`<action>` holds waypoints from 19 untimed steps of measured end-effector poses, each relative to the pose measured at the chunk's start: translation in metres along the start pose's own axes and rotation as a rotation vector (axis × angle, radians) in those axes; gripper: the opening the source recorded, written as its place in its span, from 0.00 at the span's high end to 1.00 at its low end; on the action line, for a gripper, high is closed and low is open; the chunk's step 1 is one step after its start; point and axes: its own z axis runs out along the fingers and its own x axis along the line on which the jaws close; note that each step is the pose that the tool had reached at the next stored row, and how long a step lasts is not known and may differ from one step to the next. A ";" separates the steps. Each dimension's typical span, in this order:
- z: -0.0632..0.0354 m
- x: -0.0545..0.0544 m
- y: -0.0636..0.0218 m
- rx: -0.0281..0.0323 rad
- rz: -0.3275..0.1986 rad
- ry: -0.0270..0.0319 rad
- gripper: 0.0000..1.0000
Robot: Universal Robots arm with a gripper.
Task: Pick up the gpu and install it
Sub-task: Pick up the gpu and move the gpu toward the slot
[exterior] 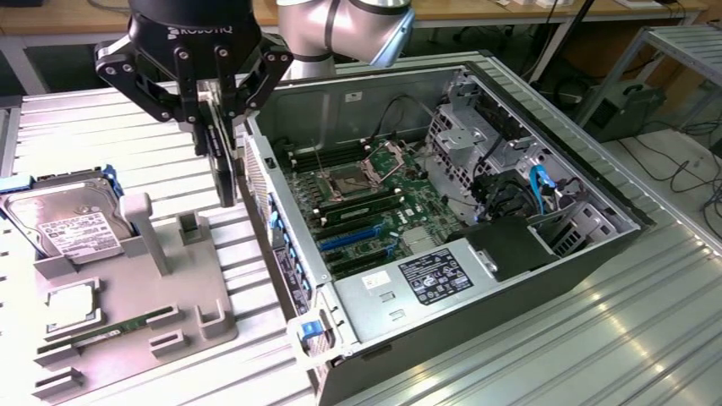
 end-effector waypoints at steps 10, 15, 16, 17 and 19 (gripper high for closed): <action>-0.0001 -0.007 0.0000 0.0000 0.000 0.0000 0.73; -0.0002 -0.011 0.0000 0.0001 0.000 0.0000 0.73; -0.0002 -0.013 0.0000 0.0000 0.000 0.0000 0.73; -0.0003 -0.013 0.0000 0.0001 0.000 0.0000 0.73; -0.0003 -0.015 -0.0001 0.0000 0.000 0.0000 0.73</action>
